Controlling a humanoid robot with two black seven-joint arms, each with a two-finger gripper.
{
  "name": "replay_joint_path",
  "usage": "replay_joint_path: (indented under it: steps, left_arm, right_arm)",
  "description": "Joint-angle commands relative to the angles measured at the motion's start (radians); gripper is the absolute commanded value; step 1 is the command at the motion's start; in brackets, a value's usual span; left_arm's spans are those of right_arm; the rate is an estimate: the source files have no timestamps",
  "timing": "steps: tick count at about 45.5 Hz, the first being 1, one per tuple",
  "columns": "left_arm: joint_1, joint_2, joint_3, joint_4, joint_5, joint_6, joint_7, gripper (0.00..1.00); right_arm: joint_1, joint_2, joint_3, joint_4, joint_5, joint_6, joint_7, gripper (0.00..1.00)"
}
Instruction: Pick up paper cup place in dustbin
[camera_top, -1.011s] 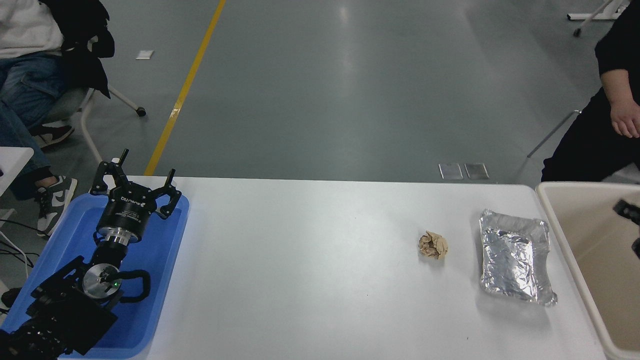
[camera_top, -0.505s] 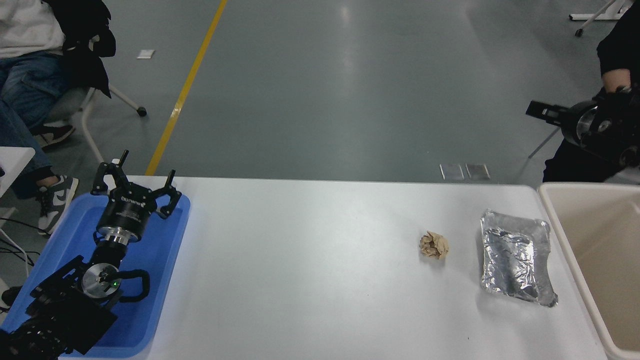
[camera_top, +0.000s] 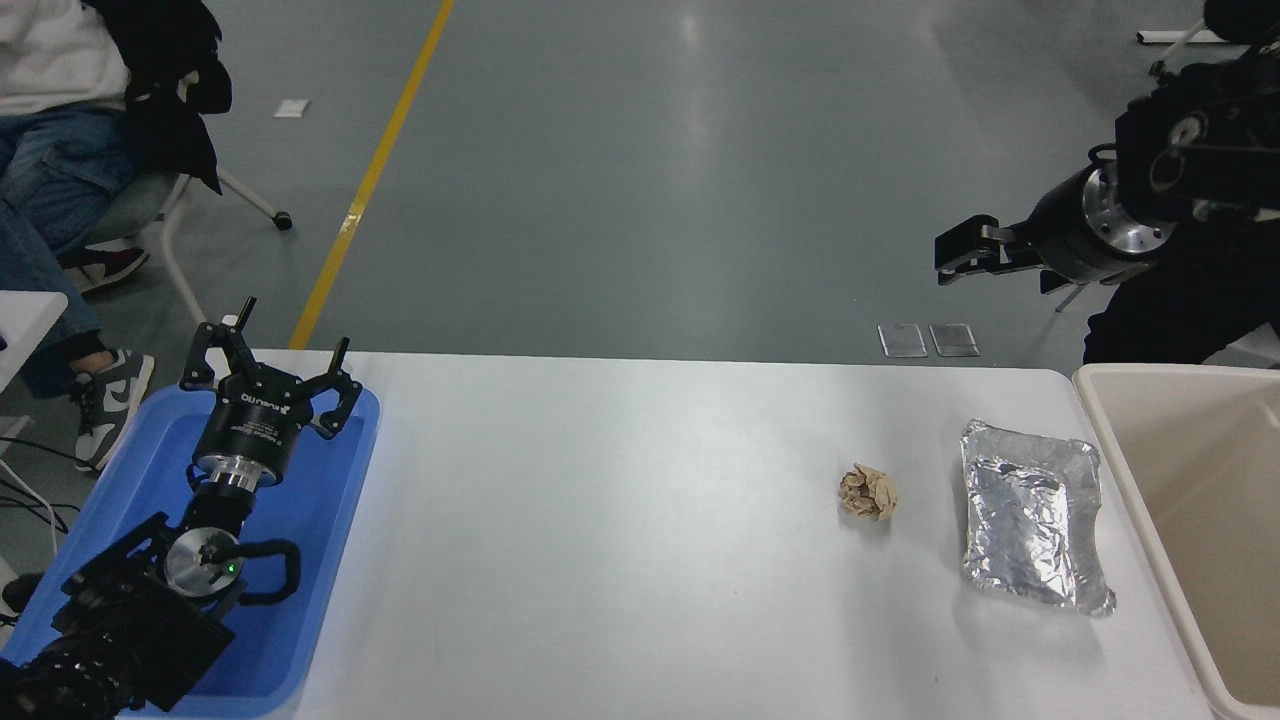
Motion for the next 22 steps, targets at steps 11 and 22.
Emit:
replay_joint_path:
  steps: [11, 22]
  left_arm:
    - [0.000, 0.001, 0.000, 0.000, 0.000, 0.000, -0.002, 1.00]
    - [0.000, 0.001, 0.000, 0.000, 0.000, 0.000, 0.000, 1.00]
  right_arm:
    - [0.139, -0.078, 0.003, 0.124, -0.004, 0.114, -0.001, 1.00]
    - [0.119, -0.090, 0.003, 0.122, -0.007, 0.114, -0.003, 1.00]
